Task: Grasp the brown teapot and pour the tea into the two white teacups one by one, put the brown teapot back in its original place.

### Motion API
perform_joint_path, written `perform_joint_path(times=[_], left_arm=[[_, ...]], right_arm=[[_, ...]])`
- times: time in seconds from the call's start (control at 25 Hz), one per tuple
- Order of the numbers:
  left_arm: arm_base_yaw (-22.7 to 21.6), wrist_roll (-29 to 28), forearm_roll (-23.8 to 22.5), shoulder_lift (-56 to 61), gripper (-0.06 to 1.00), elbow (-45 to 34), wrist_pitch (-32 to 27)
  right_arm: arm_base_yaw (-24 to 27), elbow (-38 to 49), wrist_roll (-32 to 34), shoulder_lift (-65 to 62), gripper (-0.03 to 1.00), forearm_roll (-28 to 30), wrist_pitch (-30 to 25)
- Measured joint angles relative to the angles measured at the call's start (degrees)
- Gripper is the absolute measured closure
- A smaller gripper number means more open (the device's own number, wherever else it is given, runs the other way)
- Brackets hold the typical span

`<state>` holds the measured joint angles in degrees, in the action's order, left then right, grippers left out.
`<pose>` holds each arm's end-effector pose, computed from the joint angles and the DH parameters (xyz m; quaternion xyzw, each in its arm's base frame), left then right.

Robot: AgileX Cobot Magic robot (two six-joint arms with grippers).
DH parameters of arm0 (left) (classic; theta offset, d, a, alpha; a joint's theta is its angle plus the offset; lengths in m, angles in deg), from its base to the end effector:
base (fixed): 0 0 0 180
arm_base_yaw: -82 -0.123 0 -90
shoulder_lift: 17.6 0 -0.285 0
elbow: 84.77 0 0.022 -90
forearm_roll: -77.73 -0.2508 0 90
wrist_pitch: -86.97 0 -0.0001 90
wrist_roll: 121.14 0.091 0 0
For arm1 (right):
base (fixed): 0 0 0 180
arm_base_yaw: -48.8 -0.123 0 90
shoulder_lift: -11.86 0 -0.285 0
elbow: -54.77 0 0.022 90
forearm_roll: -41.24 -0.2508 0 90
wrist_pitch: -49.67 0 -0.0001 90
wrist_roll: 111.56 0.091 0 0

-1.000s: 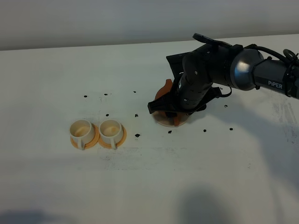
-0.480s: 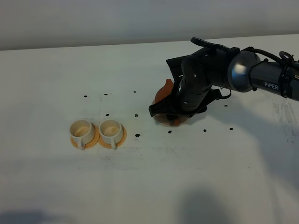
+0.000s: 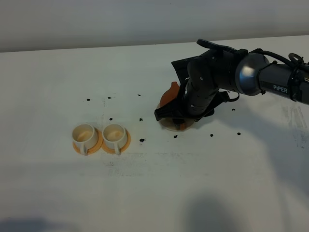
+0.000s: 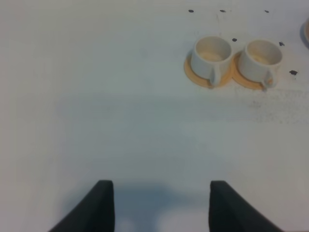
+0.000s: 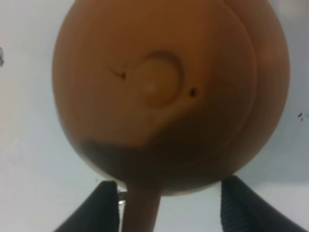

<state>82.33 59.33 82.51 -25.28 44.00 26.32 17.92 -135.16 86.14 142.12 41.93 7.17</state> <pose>-0.0001 -0.0066 0.2647 0.0067 0.8633 -0.0411 0.5029 0.3768 0.2244 0.1459 -0.1172 0.9818 0.0571 0.1380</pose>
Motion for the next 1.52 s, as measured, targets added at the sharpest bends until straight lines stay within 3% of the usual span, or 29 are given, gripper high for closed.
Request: perform_joint_path(times=[0.28,0.64,0.88,1.52], left_arm=[[0.0,0.0,0.0,0.0,0.5,0.0,0.0],[0.0,-0.1,0.0,0.0,0.5,0.0,-0.1],[0.0,-0.1,0.0,0.0,0.5,0.0,-0.1],[0.0,-0.1,0.0,0.0,0.5,0.0,-0.1]], right_arm=[[0.0,0.0,-0.2,0.0,0.56,0.2,0.0],[0.0,0.0,-4.0,0.2,0.85,0.0,0.1],[0.0,0.0,-8.4,0.5,0.85,-0.7,0.1],[0.0,0.1,-10.2,-1.5,0.86,0.3,3.0]])
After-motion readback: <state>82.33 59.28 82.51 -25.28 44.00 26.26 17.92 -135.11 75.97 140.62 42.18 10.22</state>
